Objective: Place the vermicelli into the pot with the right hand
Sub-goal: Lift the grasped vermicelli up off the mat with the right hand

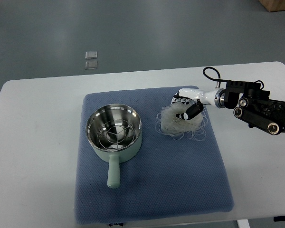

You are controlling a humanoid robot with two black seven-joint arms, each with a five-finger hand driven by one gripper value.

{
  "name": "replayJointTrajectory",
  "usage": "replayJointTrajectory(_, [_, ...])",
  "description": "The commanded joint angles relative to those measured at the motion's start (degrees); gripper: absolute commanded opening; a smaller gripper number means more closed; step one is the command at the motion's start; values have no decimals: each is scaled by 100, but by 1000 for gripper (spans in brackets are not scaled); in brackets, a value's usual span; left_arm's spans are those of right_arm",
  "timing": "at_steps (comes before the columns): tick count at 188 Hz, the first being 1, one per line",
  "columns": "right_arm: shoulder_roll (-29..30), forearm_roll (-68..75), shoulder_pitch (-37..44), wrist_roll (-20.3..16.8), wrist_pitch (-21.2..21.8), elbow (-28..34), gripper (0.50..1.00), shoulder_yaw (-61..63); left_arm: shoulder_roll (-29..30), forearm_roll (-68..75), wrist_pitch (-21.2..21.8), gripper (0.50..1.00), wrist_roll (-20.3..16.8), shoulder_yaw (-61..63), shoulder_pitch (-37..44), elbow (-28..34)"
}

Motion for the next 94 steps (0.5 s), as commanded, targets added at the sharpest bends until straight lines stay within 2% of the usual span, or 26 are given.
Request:
replayJointTrajectory(1, [1, -11, 73, 2, -5, 1, 500, 0, 0, 1, -5, 1000, 1, 3, 0, 0])
replayJointTrajectory(65, [-95, 7, 565, 11, -5, 9, 500, 18, 0, 1, 4, 1000, 1, -5, 0, 0])
replayJointTrajectory(94, [-139, 68, 864, 187, -14, 53, 500, 62, 0, 1, -5, 1000, 1, -5, 0, 0])
